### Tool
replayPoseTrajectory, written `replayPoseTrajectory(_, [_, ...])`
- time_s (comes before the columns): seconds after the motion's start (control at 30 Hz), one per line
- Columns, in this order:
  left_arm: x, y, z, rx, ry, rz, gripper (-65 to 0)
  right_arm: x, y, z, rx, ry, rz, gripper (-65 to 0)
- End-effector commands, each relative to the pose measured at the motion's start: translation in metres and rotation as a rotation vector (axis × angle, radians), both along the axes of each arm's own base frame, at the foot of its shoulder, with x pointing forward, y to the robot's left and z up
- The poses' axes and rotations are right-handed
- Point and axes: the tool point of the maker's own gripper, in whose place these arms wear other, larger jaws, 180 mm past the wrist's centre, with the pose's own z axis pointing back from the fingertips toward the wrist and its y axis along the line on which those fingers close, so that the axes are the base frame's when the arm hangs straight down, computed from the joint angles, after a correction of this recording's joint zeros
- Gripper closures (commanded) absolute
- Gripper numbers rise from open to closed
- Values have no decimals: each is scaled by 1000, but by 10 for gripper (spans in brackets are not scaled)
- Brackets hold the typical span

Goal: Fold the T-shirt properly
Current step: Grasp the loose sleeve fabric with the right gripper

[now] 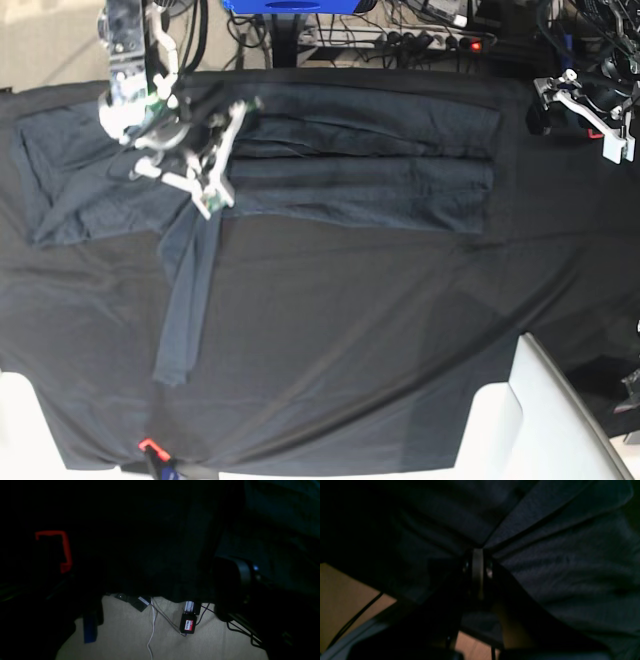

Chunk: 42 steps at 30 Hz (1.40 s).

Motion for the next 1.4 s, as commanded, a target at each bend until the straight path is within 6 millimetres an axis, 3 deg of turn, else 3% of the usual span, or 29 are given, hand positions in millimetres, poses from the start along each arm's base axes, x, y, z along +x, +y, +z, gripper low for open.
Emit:
replayPoseTrajectory(0.0, [5, 7, 10, 23, -31, -11, -650, 6, 4, 8, 23, -36, -1, -2])
replayPoseTrajectory(0.33, [-4, 11, -3, -8, 3, 14, -650, -10, 4, 2, 26, -1, -11, -17])
replayPoseTrajectory(0.4, [-2, 12, -2, -6, -20, 20, -650, -11, 4, 6, 27, -12, -10, -87])
replayPoseTrajectory(0.57, [-2, 13, -1, -2, -25, 22, -650, 7, 3, 39, 32, -120, -19, -356])
replayPoseTrajectory(0.67, [-3, 13, -1, -2, -25, 22, -650, 46, -1, 59, 26, -211, -24, -429])
replayPoseTrajectory(0.8, [-3, 12, -2, -4, -26, 22, -650, 116, -31, 75, 3, -284, -111, -432])
replayPoseTrajectory(0.97, [-4, 12, -3, -5, -22, 23, -650, 205, -54, 73, 15, -212, -187, -432])
replayPoseTrajectory(1.03, [-5, 12, -2, -4, -23, 24, -650, 229, -62, 68, 67, -187, -241, -432])
replayPoseTrajectory(1.17, [-13, 13, -5, -3, -5, 27, -650, 253, -80, 42, 156, -124, -316, -432])
replayPoseTrajectory(1.3, [-16, 13, -5, -2, 1, 29, -650, 258, -76, 17, 221, -100, -334, -432])
replayPoseTrajectory(1.37, [-16, 13, -5, -2, 1, 29, -650, 257, -83, 6, 219, -101, -388, -432])
